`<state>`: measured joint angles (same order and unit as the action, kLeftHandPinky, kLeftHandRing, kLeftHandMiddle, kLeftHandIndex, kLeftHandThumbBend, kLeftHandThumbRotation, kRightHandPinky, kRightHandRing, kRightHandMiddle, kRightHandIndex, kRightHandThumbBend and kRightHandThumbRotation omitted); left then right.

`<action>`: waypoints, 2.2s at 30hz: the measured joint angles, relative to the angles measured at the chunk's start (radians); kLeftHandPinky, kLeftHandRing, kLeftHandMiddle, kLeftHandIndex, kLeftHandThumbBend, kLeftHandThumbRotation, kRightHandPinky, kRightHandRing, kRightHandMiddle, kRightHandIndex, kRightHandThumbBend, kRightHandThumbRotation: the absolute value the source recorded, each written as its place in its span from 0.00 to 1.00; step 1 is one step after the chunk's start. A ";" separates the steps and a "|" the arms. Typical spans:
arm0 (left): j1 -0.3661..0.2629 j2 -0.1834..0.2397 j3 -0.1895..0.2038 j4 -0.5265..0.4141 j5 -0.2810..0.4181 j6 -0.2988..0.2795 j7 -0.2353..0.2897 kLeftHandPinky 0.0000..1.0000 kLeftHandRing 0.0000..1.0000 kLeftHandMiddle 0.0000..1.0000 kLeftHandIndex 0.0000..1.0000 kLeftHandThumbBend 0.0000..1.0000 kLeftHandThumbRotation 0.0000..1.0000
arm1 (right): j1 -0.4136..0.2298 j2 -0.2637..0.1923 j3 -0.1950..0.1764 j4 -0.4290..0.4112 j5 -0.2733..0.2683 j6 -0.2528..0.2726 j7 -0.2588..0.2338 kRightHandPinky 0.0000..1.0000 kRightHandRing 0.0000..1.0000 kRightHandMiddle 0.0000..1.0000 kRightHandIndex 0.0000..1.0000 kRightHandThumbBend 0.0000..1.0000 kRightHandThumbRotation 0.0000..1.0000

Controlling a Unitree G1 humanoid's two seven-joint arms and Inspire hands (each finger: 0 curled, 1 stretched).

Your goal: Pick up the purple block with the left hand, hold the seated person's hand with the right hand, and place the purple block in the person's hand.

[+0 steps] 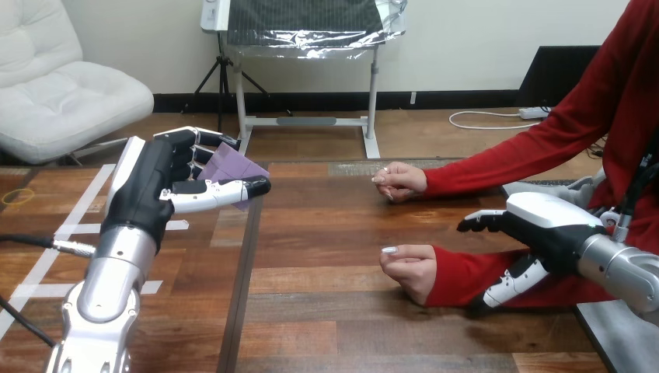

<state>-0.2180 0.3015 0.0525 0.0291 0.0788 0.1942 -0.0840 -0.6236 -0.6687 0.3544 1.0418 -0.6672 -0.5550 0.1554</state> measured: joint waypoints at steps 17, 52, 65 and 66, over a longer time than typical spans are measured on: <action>0.000 -0.002 0.005 0.000 -0.025 0.000 -0.005 0.34 0.36 0.39 0.40 0.66 0.00 | -0.017 0.011 0.044 0.038 -0.024 0.047 -0.002 0.79 0.87 0.88 0.87 1.00 0.37; 0.005 -0.003 0.007 -0.007 -0.035 0.000 -0.005 0.32 0.36 0.39 0.39 0.64 0.00 | -0.096 0.064 0.140 0.093 -0.108 0.135 -0.107 0.58 0.67 0.71 0.71 0.92 0.26; 0.007 -0.003 0.008 -0.015 -0.038 0.001 -0.006 0.32 0.36 0.39 0.40 0.64 0.00 | -0.113 0.083 0.159 0.123 -0.114 0.139 -0.110 0.52 0.58 0.62 0.64 0.81 0.33; 0.007 -0.003 0.008 -0.016 -0.039 0.001 -0.006 0.32 0.36 0.39 0.40 0.64 0.00 | -0.113 0.084 0.159 0.125 -0.114 0.139 -0.110 0.51 0.58 0.61 0.63 0.80 0.33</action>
<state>-0.2110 0.2987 0.0604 0.0134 0.0395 0.1952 -0.0903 -0.7365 -0.5846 0.5139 1.1668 -0.7814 -0.4162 0.0455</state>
